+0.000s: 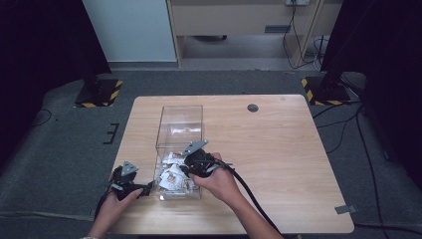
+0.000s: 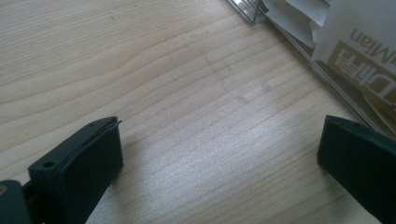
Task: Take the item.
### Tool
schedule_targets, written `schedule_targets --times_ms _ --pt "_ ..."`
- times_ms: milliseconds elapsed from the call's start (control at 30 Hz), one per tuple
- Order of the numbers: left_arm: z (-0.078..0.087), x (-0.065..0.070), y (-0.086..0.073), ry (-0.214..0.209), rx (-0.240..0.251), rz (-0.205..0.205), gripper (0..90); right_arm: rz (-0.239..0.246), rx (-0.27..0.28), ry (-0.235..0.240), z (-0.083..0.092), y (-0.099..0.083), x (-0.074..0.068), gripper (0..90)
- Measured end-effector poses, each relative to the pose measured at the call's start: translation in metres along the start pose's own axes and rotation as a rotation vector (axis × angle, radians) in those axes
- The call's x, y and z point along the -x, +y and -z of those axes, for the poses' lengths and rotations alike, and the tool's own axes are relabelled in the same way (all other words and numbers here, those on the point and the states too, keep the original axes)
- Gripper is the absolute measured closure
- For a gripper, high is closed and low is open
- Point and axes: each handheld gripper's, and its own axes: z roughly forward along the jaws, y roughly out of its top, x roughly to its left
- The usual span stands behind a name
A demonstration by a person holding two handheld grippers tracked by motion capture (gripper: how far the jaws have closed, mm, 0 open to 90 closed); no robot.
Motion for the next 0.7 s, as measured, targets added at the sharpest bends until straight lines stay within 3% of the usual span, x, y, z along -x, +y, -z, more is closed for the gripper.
schedule_targets --times_ms 433,700 --pt "0.0 0.0 0.0 0.0 0.0 0.0 0.0 0.004 -0.025 0.007 -0.0045 -0.0016 -0.0014 74.3" --pt "0.0 0.0 0.0 0.0 0.0 0.0 0.0 0.01 -0.016 0.011 -0.0029 -0.002 -0.0004 87.8"
